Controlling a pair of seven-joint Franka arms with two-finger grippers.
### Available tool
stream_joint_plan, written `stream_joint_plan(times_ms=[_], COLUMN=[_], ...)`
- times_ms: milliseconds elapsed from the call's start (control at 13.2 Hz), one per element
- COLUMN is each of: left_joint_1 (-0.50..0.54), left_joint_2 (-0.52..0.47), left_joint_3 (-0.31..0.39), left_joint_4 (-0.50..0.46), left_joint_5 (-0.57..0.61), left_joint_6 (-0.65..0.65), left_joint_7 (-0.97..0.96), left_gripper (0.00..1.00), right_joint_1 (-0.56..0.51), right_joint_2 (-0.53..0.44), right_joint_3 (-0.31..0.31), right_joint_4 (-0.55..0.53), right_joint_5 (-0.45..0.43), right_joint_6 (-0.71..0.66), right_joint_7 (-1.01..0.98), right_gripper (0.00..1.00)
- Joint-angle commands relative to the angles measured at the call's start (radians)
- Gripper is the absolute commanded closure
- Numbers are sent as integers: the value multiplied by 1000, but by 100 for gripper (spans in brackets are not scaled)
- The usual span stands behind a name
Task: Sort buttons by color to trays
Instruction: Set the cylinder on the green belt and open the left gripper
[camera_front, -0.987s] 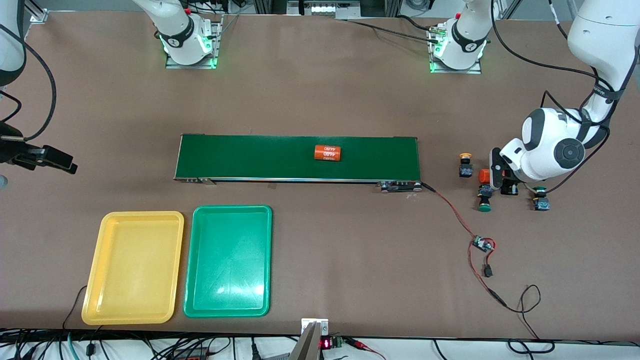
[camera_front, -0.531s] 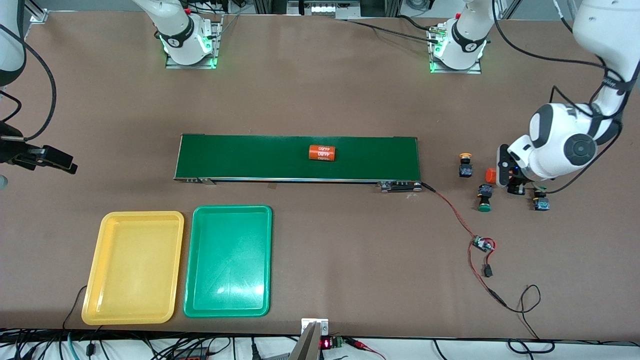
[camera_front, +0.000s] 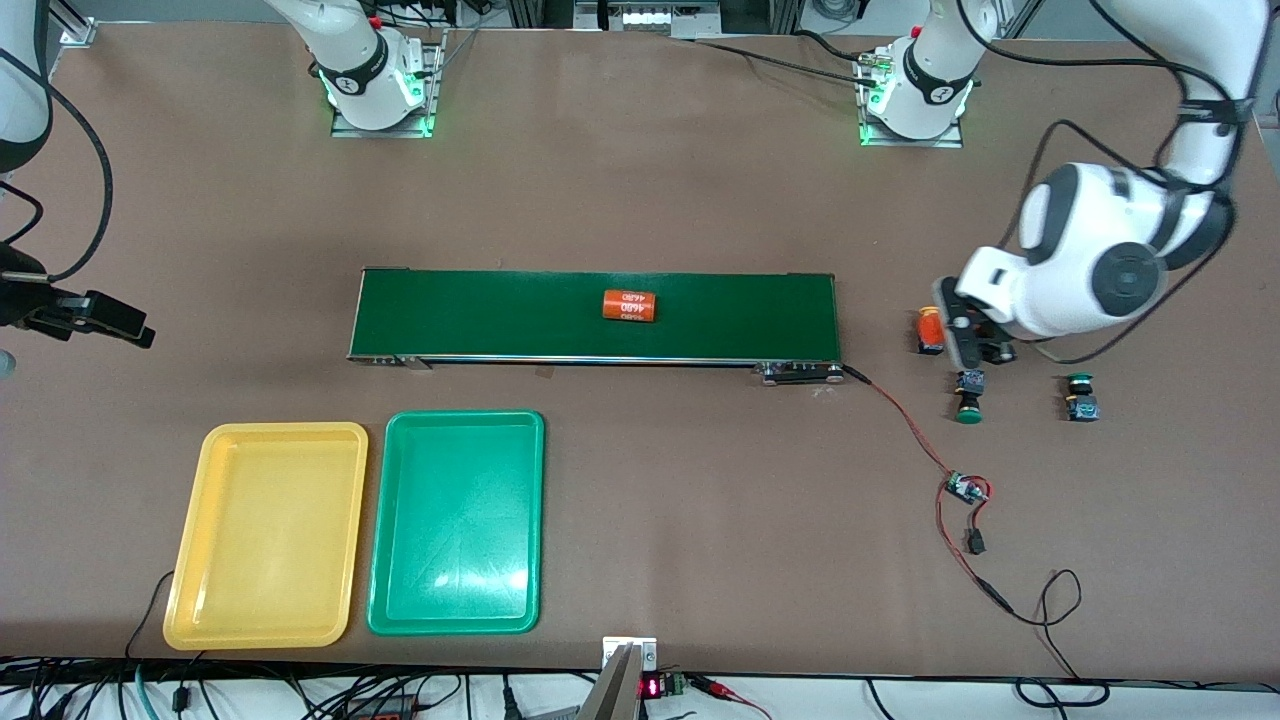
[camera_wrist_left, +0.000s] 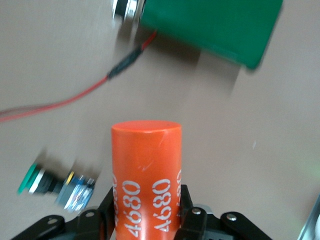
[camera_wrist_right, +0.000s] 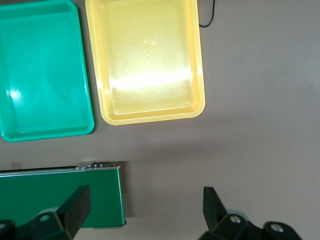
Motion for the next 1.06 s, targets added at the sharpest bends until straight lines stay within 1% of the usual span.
stream_joint_plan(times_ms=[0, 152, 228, 380, 455, 531, 607, 759, 987], left_joint_1=[-79, -117, -146, -194, -208, -213, -214, -213, -214], left_joint_2=[5, 10, 23, 40, 60, 97, 122, 143, 149], left_joint_3=[-23, -92, -111, -122, -123, -123, -123, -123, -154], left_joint_4=[13, 13, 13, 13, 14, 16, 14, 13, 2], left_joint_5=[-23, -12, -12, -4, 26, 66, 71, 74, 71], left_joint_6=[0, 26, 43, 94, 139, 217, 271, 279, 276], left_joint_7=[-83, -82, -82, -61, 10, 100, 168, 203, 193], left_gripper=[100, 100, 100, 100, 100, 100, 100, 100, 99], right_joint_1=[-7, -7, -7, -7, -7, -7, -7, -7, -7], right_joint_2=[4, 6, 6, 6, 6, 6, 6, 6, 6], right_joint_3=[4, 4, 4, 4, 4, 4, 4, 4, 4], right_joint_4=[11, 11, 11, 11, 11, 11, 11, 11, 11], right_joint_5=[13, 13, 13, 13, 13, 13, 13, 13, 13], right_joint_6=[2, 2, 0, 0, 2, 0, 2, 2, 2], right_joint_7=[-15, -15, -15, -15, -15, -15, -15, -15, -15], right_gripper=[0, 0, 0, 0, 0, 0, 0, 0, 0])
